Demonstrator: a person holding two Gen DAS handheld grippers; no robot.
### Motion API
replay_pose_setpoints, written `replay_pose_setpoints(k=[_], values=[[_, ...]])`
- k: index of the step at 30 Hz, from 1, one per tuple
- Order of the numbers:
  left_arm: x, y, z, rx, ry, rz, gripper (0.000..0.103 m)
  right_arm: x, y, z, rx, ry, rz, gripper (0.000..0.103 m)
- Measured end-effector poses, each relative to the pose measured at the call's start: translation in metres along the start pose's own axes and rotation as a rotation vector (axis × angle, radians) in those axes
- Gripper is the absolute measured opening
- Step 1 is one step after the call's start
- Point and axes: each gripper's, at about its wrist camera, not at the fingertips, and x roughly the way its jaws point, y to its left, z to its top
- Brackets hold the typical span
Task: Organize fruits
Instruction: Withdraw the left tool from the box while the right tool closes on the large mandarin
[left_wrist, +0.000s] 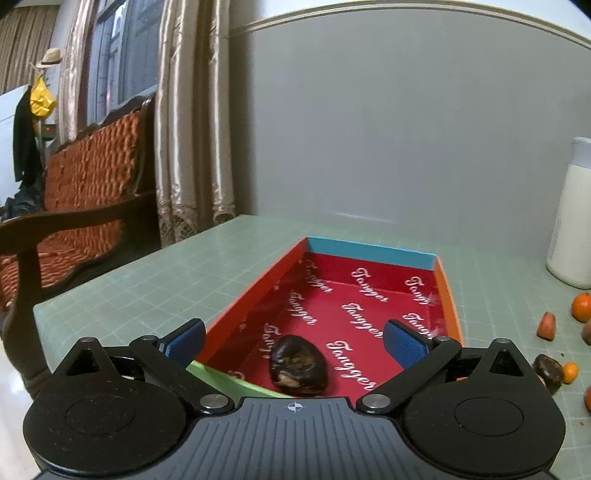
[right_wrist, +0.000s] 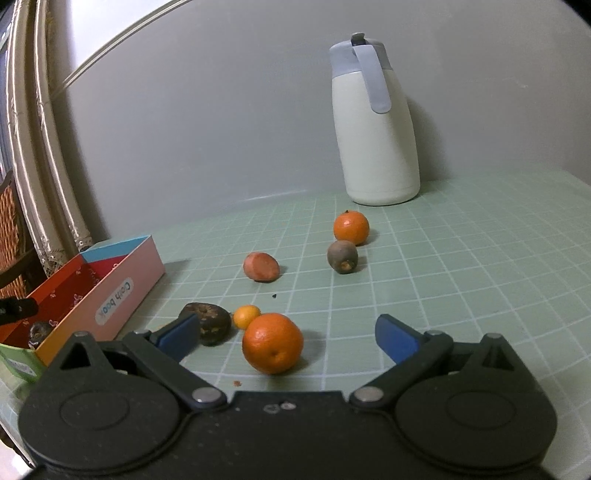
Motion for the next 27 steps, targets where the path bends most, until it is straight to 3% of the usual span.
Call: replay_pose_setpoints(k=[11, 24, 27], values=[[-0.017, 0.017, -0.005, -0.002, -0.013, 0.016, 0.102, 0.002, 0.006, 0.000, -0.030, 0.001, -0.002, 0.094], [-0.039, 0.024, -0.024, 0.038, -0.012, 0.010, 0.103, 0.017, 0.014, -0.003, -0.037, 0.062, 0.001, 0.064], [-0.039, 0.023, -0.026, 0.052, -0.007, 0.019, 0.103, 0.021, 0.017, -0.004, -0.040, 0.076, 0.002, 0.062]])
